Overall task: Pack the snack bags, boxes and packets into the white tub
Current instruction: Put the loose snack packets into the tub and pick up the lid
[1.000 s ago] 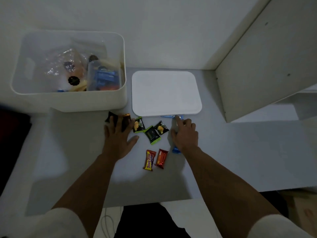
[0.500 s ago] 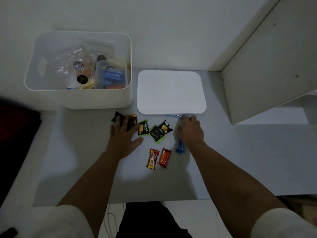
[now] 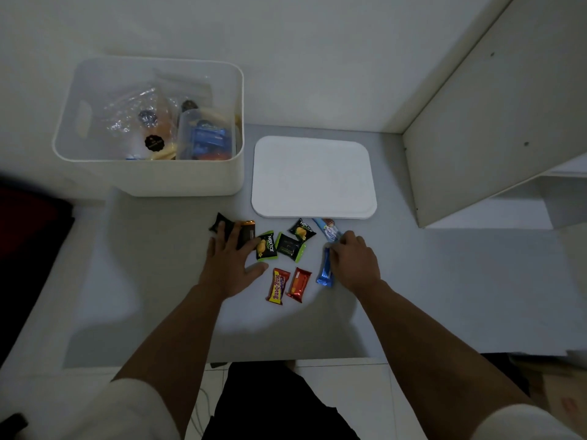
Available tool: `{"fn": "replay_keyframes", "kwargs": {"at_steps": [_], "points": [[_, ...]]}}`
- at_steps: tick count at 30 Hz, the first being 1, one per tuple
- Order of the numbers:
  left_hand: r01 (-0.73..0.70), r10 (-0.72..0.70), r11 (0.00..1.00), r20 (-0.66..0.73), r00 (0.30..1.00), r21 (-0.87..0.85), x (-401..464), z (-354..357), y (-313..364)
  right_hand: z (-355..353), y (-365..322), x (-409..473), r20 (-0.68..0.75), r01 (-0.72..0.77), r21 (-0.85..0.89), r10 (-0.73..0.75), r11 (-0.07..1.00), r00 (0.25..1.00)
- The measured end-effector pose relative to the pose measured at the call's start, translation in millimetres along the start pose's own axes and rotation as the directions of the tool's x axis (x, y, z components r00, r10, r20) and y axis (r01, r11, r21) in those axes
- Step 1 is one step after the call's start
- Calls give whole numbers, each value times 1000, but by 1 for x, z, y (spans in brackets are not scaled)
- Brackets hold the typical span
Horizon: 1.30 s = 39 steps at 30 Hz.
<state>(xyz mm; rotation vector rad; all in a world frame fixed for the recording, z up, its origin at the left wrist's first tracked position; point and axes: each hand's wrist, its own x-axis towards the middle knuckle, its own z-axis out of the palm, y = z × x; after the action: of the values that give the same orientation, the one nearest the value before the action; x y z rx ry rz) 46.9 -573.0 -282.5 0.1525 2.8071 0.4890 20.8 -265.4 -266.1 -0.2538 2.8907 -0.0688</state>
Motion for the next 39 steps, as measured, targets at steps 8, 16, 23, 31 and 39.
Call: {"fn": "replay_keyframes", "kwargs": {"at_steps": [8, 16, 23, 31, 39], "points": [[8, -8, 1000, 9, 1000, -16, -16, 3, 9, -1, -4, -13, -83, -81, 146, 94, 986, 992], [25, -25, 1000, 25, 999, -9, -13, 1, 14, -7, -20, 30, -17, -319, 356, 348, 878, 937], [-29, 30, 999, 11, 999, -30, -19, 1, 16, -9, -5, 14, 21, -244, 467, 265, 850, 964], [-80, 82, 996, -81, 993, 27, -34, -7, 18, 5, -10, -79, -48, -130, 432, 167, 892, 985], [-161, 159, 976, 20, 987, 147, -27, 14, 16, 44, -56, -69, -59, 181, 165, -173, 969, 983]]}}
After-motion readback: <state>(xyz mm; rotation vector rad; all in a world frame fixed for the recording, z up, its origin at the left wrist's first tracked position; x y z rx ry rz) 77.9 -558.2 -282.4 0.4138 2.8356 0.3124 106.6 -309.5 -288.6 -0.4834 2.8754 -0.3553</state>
